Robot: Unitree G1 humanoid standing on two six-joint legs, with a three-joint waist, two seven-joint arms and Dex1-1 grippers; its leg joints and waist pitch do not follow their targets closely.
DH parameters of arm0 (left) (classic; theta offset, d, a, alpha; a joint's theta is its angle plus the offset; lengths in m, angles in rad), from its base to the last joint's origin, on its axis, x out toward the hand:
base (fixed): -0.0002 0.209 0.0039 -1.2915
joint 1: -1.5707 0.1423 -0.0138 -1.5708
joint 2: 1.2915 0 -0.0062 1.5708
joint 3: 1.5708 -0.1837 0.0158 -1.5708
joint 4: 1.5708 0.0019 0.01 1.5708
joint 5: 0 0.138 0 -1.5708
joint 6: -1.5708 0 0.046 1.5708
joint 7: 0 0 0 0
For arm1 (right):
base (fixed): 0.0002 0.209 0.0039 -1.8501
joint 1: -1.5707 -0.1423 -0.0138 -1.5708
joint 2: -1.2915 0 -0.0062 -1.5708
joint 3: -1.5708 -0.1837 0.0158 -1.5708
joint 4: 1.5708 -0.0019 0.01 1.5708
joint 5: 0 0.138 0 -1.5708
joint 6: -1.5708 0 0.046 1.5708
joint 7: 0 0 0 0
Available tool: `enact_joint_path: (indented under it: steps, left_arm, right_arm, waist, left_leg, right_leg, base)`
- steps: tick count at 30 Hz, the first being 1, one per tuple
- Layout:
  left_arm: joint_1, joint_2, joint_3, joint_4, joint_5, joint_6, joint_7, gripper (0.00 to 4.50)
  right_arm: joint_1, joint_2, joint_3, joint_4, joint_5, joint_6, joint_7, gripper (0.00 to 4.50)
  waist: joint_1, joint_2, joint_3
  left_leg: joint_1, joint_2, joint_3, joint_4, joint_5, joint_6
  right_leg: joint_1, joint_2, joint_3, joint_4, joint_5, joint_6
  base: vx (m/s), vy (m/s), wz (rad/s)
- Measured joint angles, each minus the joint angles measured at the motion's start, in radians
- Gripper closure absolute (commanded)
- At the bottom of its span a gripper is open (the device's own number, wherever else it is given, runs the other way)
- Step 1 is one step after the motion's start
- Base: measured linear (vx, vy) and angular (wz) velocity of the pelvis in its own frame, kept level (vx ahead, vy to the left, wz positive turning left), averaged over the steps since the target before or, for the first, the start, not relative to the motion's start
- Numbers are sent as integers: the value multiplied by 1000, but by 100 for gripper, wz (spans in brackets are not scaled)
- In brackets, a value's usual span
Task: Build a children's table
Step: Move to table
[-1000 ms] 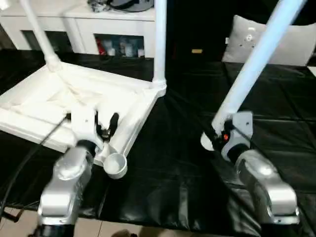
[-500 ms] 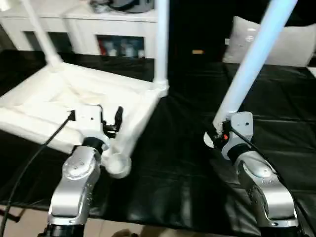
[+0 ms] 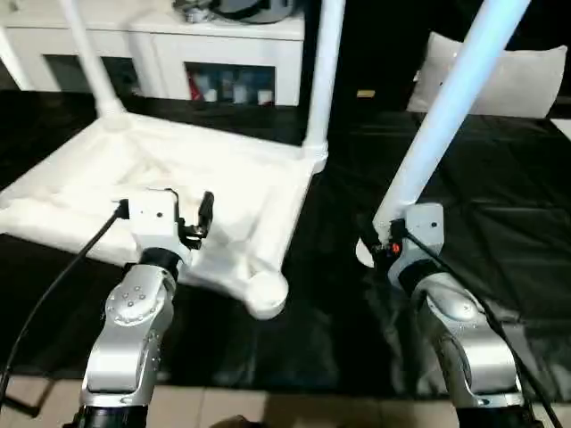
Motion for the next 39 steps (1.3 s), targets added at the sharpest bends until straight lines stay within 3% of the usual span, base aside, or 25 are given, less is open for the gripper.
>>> enact_joint_path:
  steps: [1, 2, 3, 4, 5, 6, 7, 9, 10, 11, 12, 13, 14, 15, 16, 17, 18, 19, 20, 21, 22, 24, 28, 35, 39]
  left_arm:
    - [4, -5, -10, 2, 0, 0, -4, 116]
    - [4, -4, -11, 5, 0, 0, -6, 116]
    - [-6, -4, -13, 6, 0, 0, -7, 116]
    - [-15, -4, -17, 4, 0, -2, -8, 116]
    - [-22, -3, -20, 6, 2, -5, -10, 116]
    - [-15, 1, -15, 9, 5, -7, -10, 116]
    - [-6, 7, -8, 18, 8, -6, -10, 116]
    - [-2, 9, 1, 24, 10, -6, -10, 116]
    - [-4, 10, 2, 21, 11, -7, -10, 116]
    - [-6, 9, 2, 19, 12, -9, -10, 116]
    - [-5, 2, -4, 19, 15, -9, -11, 116]
    - [-4, -9, -27, 19, 16, -9, -16, 116]
    - [-4, -11, -39, 19, 16, -10, -17, 116]
    - [-1, -10, -40, 20, 17, -10, -17, 116]
    - [-5, -9, -40, 20, 17, -10, -17, 116]
    - [-14, -6, -41, 19, 18, -11, -17, 116]
    - [-13, 2, -37, 18, 20, -10, -16, 116]
    - [-4, 12, -24, 21, 23, -4, -15, 116]
    - [-2, 12, -22, 23, 26, 2, -15, 116]
    - [-1, 16, -11, 28, 28, 7, -14, 116]
    - [-2, 15, -3, 29, 30, 7, -15, 116]
    - [0, 1, -6, 28, 30, 8, -15, 116]
    - [4, -11, -13, 28, 26, 7, -13, 116]
    - [3, -4, -11, 28, 19, -2, -18, 116]
    - [3, -20, -10, 26, 19, -30, -16, 116]
  right_arm:
    - [2, -2, -7, 12, -1, 0, -1, 258]
    - [6, -3, -9, 12, -2, 0, -1, 258]
    - [8, -3, -10, 10, -3, -1, -2, 258]
    - [9, -4, -17, 9, -4, -1, -4, 258]
    - [14, -4, -21, 11, -6, -1, -7, 258]
    - [12, -1, -21, 11, -7, -1, -7, 258]
    - [10, 11, -3, 9, -6, -2, -5, 258]
    - [10, 18, 15, 9, -5, -2, -3, 258]
    - [8, 15, 14, 7, -5, -2, -3, 258]
    - [1, 6, 11, 6, -6, -3, -3, 258]
    - [3, 2, 0, 7, -5, -4, -4, 258]
    - [4, -4, -10, 10, -6, -3, -5, 258]
    - [4, -6, -17, 11, -6, -3, -6, 258]
    - [4, -7, -20, 11, -7, -3, -6, 258]
    - [4, -7, -22, 11, -7, -3, -6, 258]
    - [7, -6, -28, 11, -7, -3, -6, 258]
    - [8, -1, -26, 11, -7, -3, -6, 258]
    - [8, 5, -18, 11, -19, -2, -13, 258]
    - [8, 5, -16, 11, -18, -2, -13, 258]
    - [7, 6, -13, 9, -17, -2, -13, 258]
    - [3, 3, -11, 6, -17, -3, -13, 258]
    - [3, 2, -22, 5, -16, -3, -18, 258]
    - [2, 14, -29, 4, 9, -1, -18, 258]
    - [3, 6, -32, 4, 7, -5, -18, 258]
    - [2, -3, -50, 3, 4, -35, -19, 258]
  waist:
    - [2, 12, 2]
    - [0, 13, 2]
    - [-4, 18, 0]
    - [-10, 26, 0]
    - [-22, 30, 2]
    - [-34, 30, 5]
    - [-45, 38, 9]
    - [-48, 39, 14]
    - [-47, 25, 12]
    - [-47, 8, 10]
    - [-41, 8, 10]
    - [-36, 7, 15]
    - [-26, 26, 10]
    - [-26, 23, 12]
    - [-28, 36, 7]
    - [-39, 49, 4]
    - [-52, 45, 5]
    - [-63, 45, 7]
    - [-65, 44, 7]
    - [-65, 44, 7]
    - [-65, 34, 6]
    - [-64, 32, 8]
    - [-63, 28, 8]
    - [-65, 28, 9]
    - [-55, 29, 8]
  left_leg:
    - [-21, 2, -119, 143, -25, -60]
    - [-12, 27, -169, 175, -37, -106]
    - [14, 66, -186, 133, -56, -129]
    - [40, 101, -186, 59, -75, -123]
    - [43, 109, -150, 48, -60, -94]
    - [45, 104, -144, 32, -46, -72]
    - [47, 97, -142, 18, -33, -53]
    - [57, 83, -126, -2, -20, -31]
    - [60, 66, -109, -12, -15, -27]
    - [59, 49, -97, -15, -10, -21]
    - [56, 44, -80, -14, -12, -19]
    - [39, 43, -87, 27, -25, -21]
    - [24, 45, -129, 86, -27, -23]
    - [21, 59, -164, 116, -30, -33]
    - [28, 89, -181, 79, -43, -52]
    - [34, 102, -158, 49, -45, -99]
    - [36, 93, -152, 37, -35, -81]
    - [35, 86, -152, 22, -24, -64]
    - [35, 84, -150, 17, -20, -57]
    - [34, 78, -145, 13, -16, -50]
    - [30, 68, -140, 13, -11, -41]
    - [26, 60, -129, 9, -12, -42]
    - [22, 60, -124, -9, -6, -51]
    - [20, 69, -118, -19, -2, -58]
    - [19, 78, -112, -26, 7, -68]
  right_leg:
    - [6, -3, 10, 0, 10, 7]
    - [8, -10, 13, -3, 15, 17]
    - [8, -18, 17, -5, 22, 19]
    - [8, -21, 19, -11, 31, 28]
    - [10, -23, 29, -27, 36, 17]
    - [8, -13, 43, -38, 23, -28]
    - [8, -9, 41, -27, -7, -76]
    - [14, 0, 11, 23, -17, -86]
    - [33, 0, -3, 18, -23, -74]
    - [43, 0, 20, 2, -14, -25]
    - [42, -16, 33, -6, 0, 35]
    - [37, -28, 37, -14, 7, 47]
    - [37, -32, 41, -17, 13, 54]
    - [35, -42, 39, -19, 19, 60]
    - [35, -42, 35, -26, 25, 65]
    - [36, -44, 36, -36, 31, 60]
    - [26, -34, 54, -43, 20, 24]
    - [24, -29, 59, -40, 2, -41]
    - [23, -25, 54, -32, -3, -51]
    - [28, -4, 47, -26, -1, -53]
    - [36, 9, 58, -39, 16, -50]
    - [42, -5, 65, -50, 34, -32]
    - [40, -13, 66, -74, 36, 8]
    - [33, -18, 56, -71, 46, 36]
    - [29, -15, 54, -70, 58, 46]
  base:
    - [-66, 109, -20]
    - [-77, 157, -24]
    - [-42, 102, -5]
    - [-102, 222, 1]
    - [-120, 222, 21]
    - [-177, 353, 23]
    - [-117, 233, 17]
    - [-102, 197, -3]
    - [-98, 168, -4]
    - [-101, 128, 3]
    - [-74, 132, 6]
    - [-74, 132, 6]
    - [-38, 173, -16]
    - [-17, 95, -17]
    - [-31, 188, -20]
    - [-40, 175, 10]
    - [-63, 294, 14]
    - [-49, 201, 16]
    - [-39, 206, 3]
    - [-36, 147, -4]
    - [-36, 147, -4]
    - [-58, 98, 8]
    - [-31, 28, 0]
    - [0, 0, 0]
    - [0, 0, 0]
